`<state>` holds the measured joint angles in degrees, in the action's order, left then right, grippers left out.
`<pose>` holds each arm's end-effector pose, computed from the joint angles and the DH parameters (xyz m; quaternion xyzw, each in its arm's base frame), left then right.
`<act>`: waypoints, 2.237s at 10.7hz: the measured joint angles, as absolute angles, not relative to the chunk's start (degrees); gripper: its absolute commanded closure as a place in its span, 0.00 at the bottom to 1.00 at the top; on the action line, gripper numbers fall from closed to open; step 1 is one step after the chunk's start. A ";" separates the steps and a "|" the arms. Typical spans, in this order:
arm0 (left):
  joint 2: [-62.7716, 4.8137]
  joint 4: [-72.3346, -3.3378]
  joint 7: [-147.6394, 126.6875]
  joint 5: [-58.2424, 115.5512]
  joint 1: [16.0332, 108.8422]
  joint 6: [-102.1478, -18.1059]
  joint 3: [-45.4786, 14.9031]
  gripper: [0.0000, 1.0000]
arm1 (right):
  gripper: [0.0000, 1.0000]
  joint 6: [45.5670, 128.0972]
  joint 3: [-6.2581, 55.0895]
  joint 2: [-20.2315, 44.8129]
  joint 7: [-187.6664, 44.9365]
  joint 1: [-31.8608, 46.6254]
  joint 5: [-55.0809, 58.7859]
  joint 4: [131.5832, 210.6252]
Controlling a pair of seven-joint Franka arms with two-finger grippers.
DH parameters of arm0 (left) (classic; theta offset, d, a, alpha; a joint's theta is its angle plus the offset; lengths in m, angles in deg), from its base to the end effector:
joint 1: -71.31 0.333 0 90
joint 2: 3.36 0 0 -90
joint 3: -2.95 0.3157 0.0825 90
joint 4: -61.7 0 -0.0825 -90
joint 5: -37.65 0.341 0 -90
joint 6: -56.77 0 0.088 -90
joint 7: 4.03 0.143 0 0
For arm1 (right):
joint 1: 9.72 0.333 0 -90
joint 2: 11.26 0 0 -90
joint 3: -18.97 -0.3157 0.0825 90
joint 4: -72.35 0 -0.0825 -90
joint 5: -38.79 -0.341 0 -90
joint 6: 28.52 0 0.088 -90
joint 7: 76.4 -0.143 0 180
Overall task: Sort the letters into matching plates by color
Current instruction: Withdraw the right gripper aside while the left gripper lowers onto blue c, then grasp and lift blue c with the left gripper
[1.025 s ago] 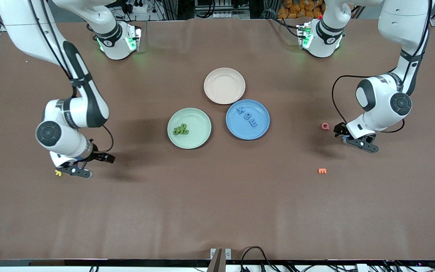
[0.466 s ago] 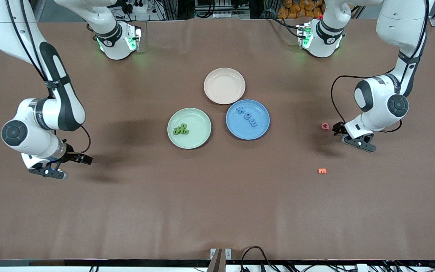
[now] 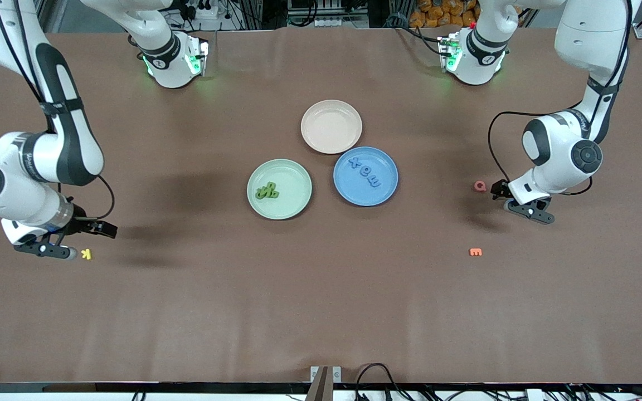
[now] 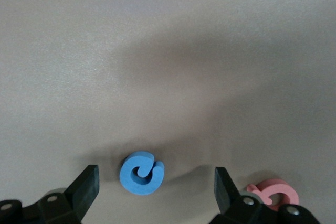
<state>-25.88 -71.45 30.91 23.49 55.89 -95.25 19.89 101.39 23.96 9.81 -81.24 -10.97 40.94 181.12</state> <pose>0.4936 0.0227 0.1767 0.9817 -0.1895 -0.0170 0.0050 0.5899 -0.0641 0.3008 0.9962 -0.0816 0.0008 0.0300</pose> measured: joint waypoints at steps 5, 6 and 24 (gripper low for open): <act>-25.90 -71.37 30.95 23.49 55.90 -95.53 20.13 0.14 | 0.00 88.25 24.08 0.72 -76.97 -11.67 40.93 179.03; -25.91 -71.34 30.97 23.49 55.90 -95.60 20.33 0.16 | 0.00 85.30 24.05 -1.06 -76.25 -11.66 40.92 178.26; -26.32 -70.91 32.02 23.49 55.65 -96.05 20.84 1.00 | 0.00 64.12 23.27 -6.52 -74.87 -5.21 40.98 158.15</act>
